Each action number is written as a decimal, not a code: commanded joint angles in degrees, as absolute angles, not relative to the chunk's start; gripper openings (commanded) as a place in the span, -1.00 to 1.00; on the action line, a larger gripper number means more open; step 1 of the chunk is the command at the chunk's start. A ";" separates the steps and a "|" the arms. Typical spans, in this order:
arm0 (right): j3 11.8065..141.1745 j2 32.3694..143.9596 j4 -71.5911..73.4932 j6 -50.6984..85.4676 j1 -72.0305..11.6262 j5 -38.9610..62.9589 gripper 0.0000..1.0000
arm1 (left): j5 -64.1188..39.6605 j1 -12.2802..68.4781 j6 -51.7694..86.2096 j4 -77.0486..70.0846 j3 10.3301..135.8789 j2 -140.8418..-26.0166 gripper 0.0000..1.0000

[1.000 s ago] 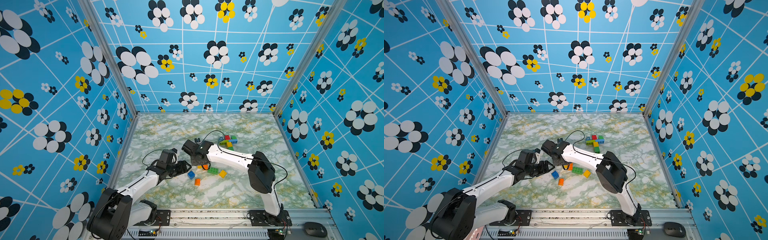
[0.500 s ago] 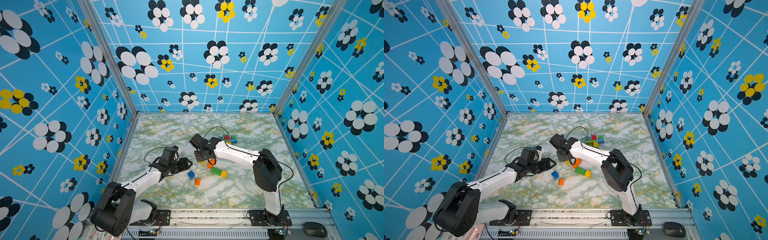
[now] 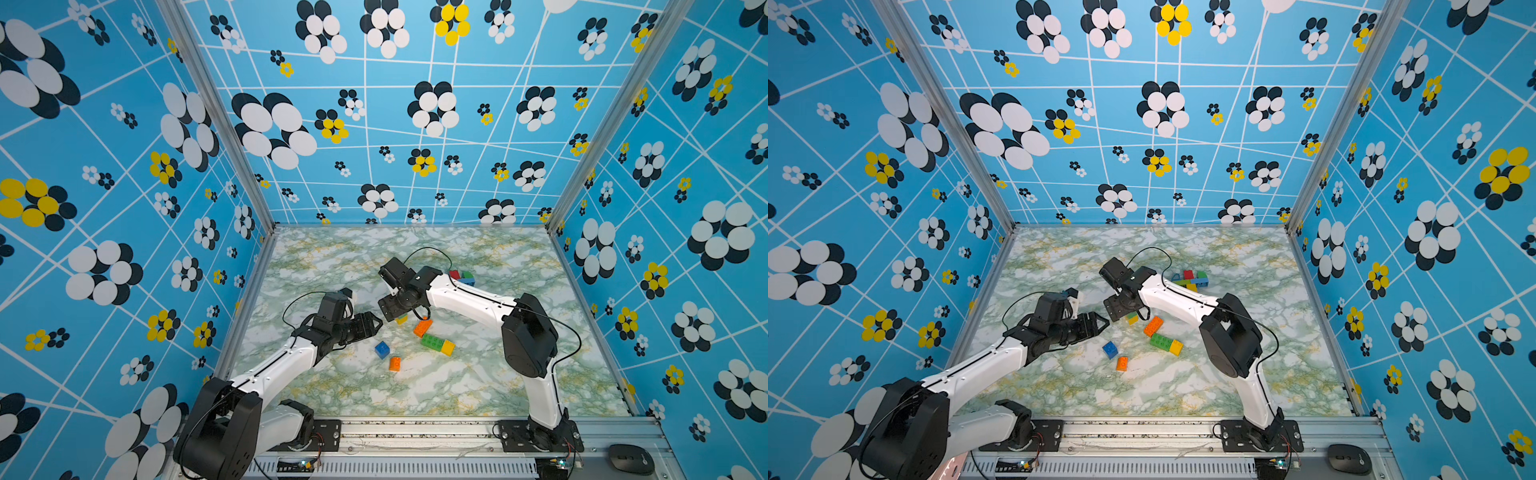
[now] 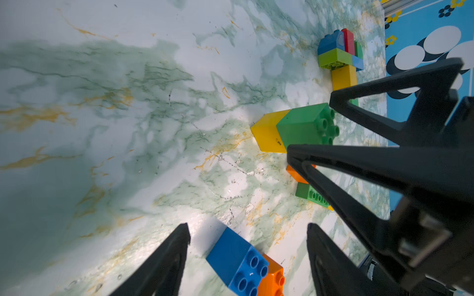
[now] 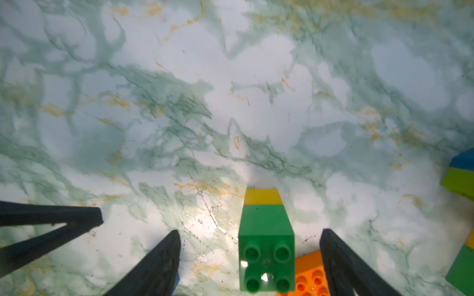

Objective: Assemble a fork with lego
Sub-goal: Place the lego brick at the center of the board, then pick up the lego brick from the center of the board.

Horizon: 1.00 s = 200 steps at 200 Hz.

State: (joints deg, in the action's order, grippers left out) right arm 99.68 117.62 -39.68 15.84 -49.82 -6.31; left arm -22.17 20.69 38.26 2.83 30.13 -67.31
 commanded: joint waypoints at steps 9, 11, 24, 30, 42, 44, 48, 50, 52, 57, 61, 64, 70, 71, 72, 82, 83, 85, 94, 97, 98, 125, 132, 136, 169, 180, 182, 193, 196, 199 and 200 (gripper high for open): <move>97.71 109.83 -37.10 17.35 -49.13 -7.84 0.73 | -20.17 21.02 35.62 6.34 32.60 -64.90 0.51; 97.07 109.39 -36.92 17.56 -49.13 -7.92 0.72 | -20.03 21.30 35.36 6.51 32.67 -64.83 0.51; 92.27 106.22 -35.08 18.98 -48.77 -7.96 0.69 | -18.28 23.40 34.04 7.65 33.50 -64.36 0.51; 87.82 104.51 -33.95 19.75 -48.58 -8.23 0.66 | -17.05 24.76 33.45 8.04 33.75 -64.26 0.51; 81.60 101.38 -32.16 21.54 -48.00 -7.77 0.59 | -15.18 27.49 32.73 8.27 34.03 -64.18 0.51; 80.58 100.95 -31.88 21.84 -47.88 -7.55 0.58 | -14.96 28.08 32.64 8.22 34.06 -64.21 0.51; 78.58 100.02 -31.42 22.42 -47.63 -7.28 0.56 | -14.32 29.11 32.53 8.03 34.04 -64.32 0.51; 77.52 99.49 -31.06 22.65 -47.50 -7.00 0.54 | -14.04 29.43 32.52 7.92 33.98 -64.27 0.51; 76.47 98.99 -30.75 22.91 -47.41 -6.80 0.53 | -13.75 30.14 32.52 7.80 33.92 -64.27 0.51; 74.02 97.79 -29.97 23.39 -47.12 -6.13 0.49 | -13.03 31.35 32.43 7.41 33.79 -64.32 0.51; 72.10 96.90 -29.10 23.53 -46.96 -5.45 0.47 | -12.63 32.43 32.43 7.03 33.67 -64.51 0.51; 70.88 96.26 -28.69 23.57 -46.86 -4.97 0.46 | -12.37 33.16 32.51 6.78 33.66 -64.64 0.51; 68.77 95.23 -28.34 23.44 -46.85 -4.14 0.44 | -11.83 34.63 32.64 6.22 33.63 -64.93 0.50; 68.40 95.12 -28.23 23.32 -46.85 -4.01 0.45 | -11.76 34.85 32.67 6.14 33.65 -65.03 0.51; 68.12 94.98 -28.22 23.22 -46.85 -3.94 0.44 | -11.68 35.14 32.68 6.06 33.61 -65.08 0.50; 65.69 94.13 -28.04 22.29 -46.76 -2.62 0.39 | -10.73 37.29 33.19 5.06 33.56 -65.87 0.50; 65.45 94.08 -28.04 22.18 -46.76 -2.45 0.39 | -10.68 37.54 33.21 4.99 33.57 -65.94 0.50; 64.99 94.03 -28.02 21.85 -46.76 -2.11 0.38 | -10.56 38.02 33.28 4.76 33.57 -66.08 0.50; 63.89 94.20 -28.37 20.91 -46.67 -1.19 0.36 | -10.15 39.73 33.87 3.76 33.51 -67.00 0.49; 63.65 94.32 -28.46 20.58 -46.66 -1.07 0.35 | -9.97 40.37 34.04 3.36 33.54 -67.27 0.49; 63.56 94.40 -28.43 20.57 -46.66 -1.02 0.35 | -9.95 40.53 34.07 3.26 33.60 -67.39 0.49; 63.24 96.83 -29.98 19.08 -45.85 -1.29 0.38 | -7.52 44.59 35.02 2.61 34.72 -69.67 0.47; 63.01 97.20 -29.64 19.07 -45.49 -1.36 0.38 | -7.10 45.23 35.28 2.40 34.97 -69.86 0.46; 63.06 97.46 -29.78 18.96 -45.32 -1.28 0.38 | -6.96 45.56 35.45 2.18 34.97 -70.00 0.46; 63.96 99.90 -32.85 17.70 -45.26 0.23 0.39 | -6.56 45.88 36.30 1.76 34.63 -70.17 0.45; 63.47 100.26 -33.28 17.54 -45.26 0.61 0.38 | -6.19 45.80 36.22 2.06 34.46 -69.98 0.45; 63.46 100.32 -33.41 17.48 -45.26 0.68 0.37 | -6.16 45.75 36.26 2.14 34.50 -70.01 0.45; 63.16 100.39 -34.03 17.47 -45.35 1.00 0.34 | -5.91 45.79 36.10 2.61 34.67 -69.88 0.44; 63.09 100.44 -34.18 17.44 -45.31 1.09 0.33 | -5.88 45.79 35.98 2.71 34.71 -69.93 0.44; 63.06 100.40 -34.33 17.42 -45.38 1.14 0.32 | -5.87 45.79 35.95 2.79 34.71 -69.88 0.44; 63.08 100.39 -34.35 17.45 -45.37 1.18 0.32 | -5.83 45.79 35.91 2.84 34.67 -69.88 0.44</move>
State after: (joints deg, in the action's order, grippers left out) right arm 63.22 99.81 -31.00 18.52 -45.34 -0.47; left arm -7.55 45.67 35.55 2.76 33.08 -69.87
